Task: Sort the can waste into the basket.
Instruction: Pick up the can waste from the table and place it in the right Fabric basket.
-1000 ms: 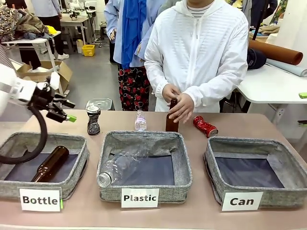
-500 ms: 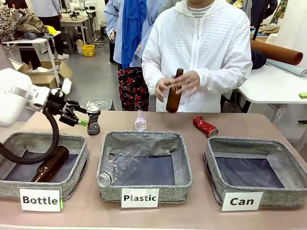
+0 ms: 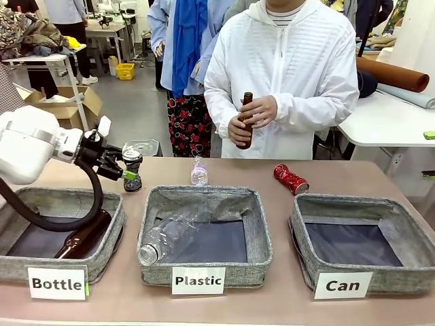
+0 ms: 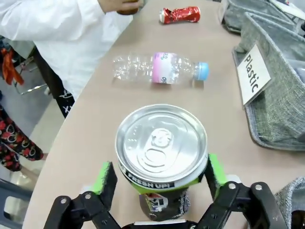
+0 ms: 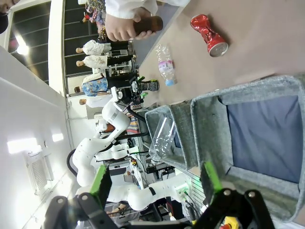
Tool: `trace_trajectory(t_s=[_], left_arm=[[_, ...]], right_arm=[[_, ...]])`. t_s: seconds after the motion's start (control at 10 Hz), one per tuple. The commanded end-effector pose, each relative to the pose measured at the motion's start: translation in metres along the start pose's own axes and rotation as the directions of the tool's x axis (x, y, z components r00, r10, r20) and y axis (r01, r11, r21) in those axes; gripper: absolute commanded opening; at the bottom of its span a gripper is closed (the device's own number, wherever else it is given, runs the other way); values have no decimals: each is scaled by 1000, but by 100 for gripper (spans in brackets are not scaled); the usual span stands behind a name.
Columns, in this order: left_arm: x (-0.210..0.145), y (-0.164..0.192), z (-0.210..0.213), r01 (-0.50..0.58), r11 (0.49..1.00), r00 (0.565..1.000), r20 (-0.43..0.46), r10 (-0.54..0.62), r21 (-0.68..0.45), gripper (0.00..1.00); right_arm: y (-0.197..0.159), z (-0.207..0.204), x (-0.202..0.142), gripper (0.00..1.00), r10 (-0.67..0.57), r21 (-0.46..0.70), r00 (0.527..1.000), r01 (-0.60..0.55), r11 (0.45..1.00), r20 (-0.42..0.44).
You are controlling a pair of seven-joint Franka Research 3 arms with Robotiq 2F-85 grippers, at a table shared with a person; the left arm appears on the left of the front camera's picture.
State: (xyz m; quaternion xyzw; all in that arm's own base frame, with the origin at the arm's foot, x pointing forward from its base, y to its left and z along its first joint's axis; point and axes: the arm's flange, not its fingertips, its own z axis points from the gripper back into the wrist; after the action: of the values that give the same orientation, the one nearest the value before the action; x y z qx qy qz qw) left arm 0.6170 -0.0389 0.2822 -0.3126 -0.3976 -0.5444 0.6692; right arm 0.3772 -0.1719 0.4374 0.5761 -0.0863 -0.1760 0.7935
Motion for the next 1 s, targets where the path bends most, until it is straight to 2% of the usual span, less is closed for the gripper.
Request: trace_trajectory(t_s=[0.0, 0.1, 0.3, 0.4, 0.5, 0.6, 0.7, 0.8, 0.9], left_arm=[[3, 4, -3, 22, 1000, 998, 52, -22, 10, 40], [3, 3, -2, 30, 1000, 998, 54, -30, 5, 0], [6, 0, 9, 45, 999, 996, 72, -44, -5, 0], [10, -4, 23, 56, 998, 994, 91, -54, -20, 14], [18, -10, 51, 75, 997, 992, 99, -73, -23, 4], [31, -19, 102, 119, 993, 989, 88, -118, -2, 0], [43, -37, 184, 169, 985, 983, 71, -170, 18, 0], [46, -55, 263, 183, 983, 979, 93, -184, 24, 0], [40, -70, 333, 130, 985, 984, 109, -143, 118, 0]], right_arm=[[1, 2, 1, 100, 17, 7, 1000, -17, 1000, -2], [1, 2, 1, 100, 17, 7, 1000, -17, 1000, -2], [1, 2, 1, 100, 17, 7, 1000, -17, 1000, -2], [1, 2, 1, 100, 17, 7, 1000, -17, 1000, -2], [1, 2, 1, 100, 17, 7, 1000, -17, 1000, -2], [1, 2, 1, 100, 17, 7, 1000, -17, 1000, -2], [1, 2, 1, 100, 17, 7, 1000, -17, 1000, -2], [1, 2, 1, 100, 17, 7, 1000, -17, 1000, -2], [1, 2, 1, 100, 17, 7, 1000, -17, 1000, -2]])
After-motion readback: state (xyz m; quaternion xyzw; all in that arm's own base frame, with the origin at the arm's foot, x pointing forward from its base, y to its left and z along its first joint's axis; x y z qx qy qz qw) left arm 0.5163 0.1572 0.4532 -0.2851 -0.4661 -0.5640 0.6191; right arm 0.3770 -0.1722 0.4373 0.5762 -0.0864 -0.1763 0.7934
